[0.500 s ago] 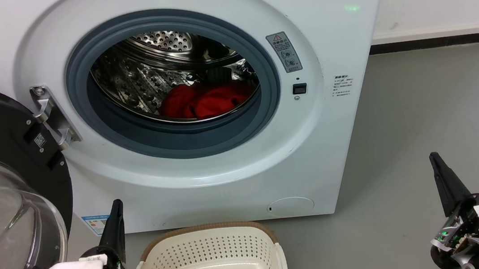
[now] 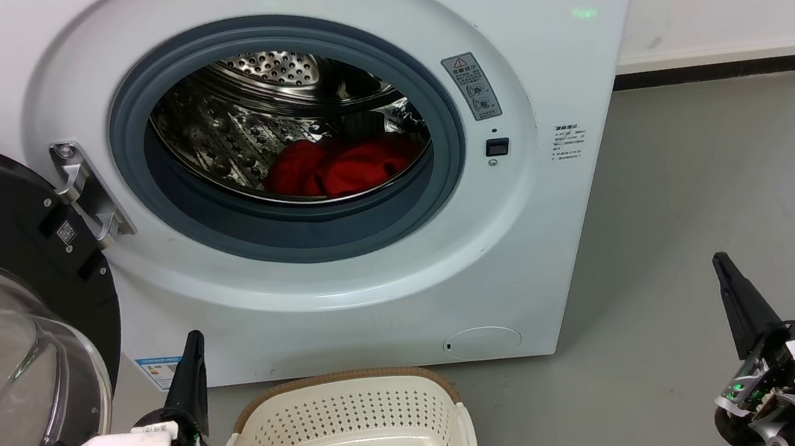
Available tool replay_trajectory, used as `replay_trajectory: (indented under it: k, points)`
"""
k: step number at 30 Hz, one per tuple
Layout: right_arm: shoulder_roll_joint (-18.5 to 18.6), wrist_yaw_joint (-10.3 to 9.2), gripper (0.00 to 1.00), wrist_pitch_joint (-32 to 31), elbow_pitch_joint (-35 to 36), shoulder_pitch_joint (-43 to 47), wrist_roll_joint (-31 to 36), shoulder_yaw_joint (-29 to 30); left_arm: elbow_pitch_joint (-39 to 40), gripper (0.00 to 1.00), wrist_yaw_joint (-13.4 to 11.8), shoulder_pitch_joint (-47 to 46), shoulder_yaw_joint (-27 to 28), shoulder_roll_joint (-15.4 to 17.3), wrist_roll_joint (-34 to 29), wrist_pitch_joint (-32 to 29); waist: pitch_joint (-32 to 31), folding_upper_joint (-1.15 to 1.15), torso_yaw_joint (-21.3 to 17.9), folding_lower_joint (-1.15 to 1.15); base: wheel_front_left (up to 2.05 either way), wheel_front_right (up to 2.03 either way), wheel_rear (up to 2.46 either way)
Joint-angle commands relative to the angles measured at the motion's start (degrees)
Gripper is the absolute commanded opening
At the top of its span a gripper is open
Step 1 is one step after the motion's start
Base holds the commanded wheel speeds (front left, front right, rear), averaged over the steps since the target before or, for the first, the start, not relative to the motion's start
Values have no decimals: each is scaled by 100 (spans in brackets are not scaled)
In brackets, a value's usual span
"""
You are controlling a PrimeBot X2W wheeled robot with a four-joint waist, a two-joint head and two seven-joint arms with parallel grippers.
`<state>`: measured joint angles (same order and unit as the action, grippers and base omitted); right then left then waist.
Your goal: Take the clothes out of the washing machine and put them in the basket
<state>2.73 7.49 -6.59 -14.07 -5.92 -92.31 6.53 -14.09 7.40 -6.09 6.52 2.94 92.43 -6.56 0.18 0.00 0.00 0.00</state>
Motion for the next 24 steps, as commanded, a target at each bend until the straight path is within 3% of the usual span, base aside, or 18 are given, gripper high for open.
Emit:
replay_trajectory:
  k: [1,17,18,24]
  points:
    - [30,0,0,-7,-8,-72,-22,-9,0,0,25,-38,10,-10,-5,-9,0,0,0,0,0,0,0]
    - [0,0,0,2,1,0,1,0,1,0,1,0,0,0,0,2,0,0,0,0,0,0,0]
    - [-4,1,100,6,-23,16,4,0,-29,100,-1,14,-4,-2,-1,7,0,0,0,0,0,0,0]
    - [-26,0,100,103,-108,187,48,-44,-115,100,-7,193,-47,-19,-19,106,3,0,-2,0,0,0,0]
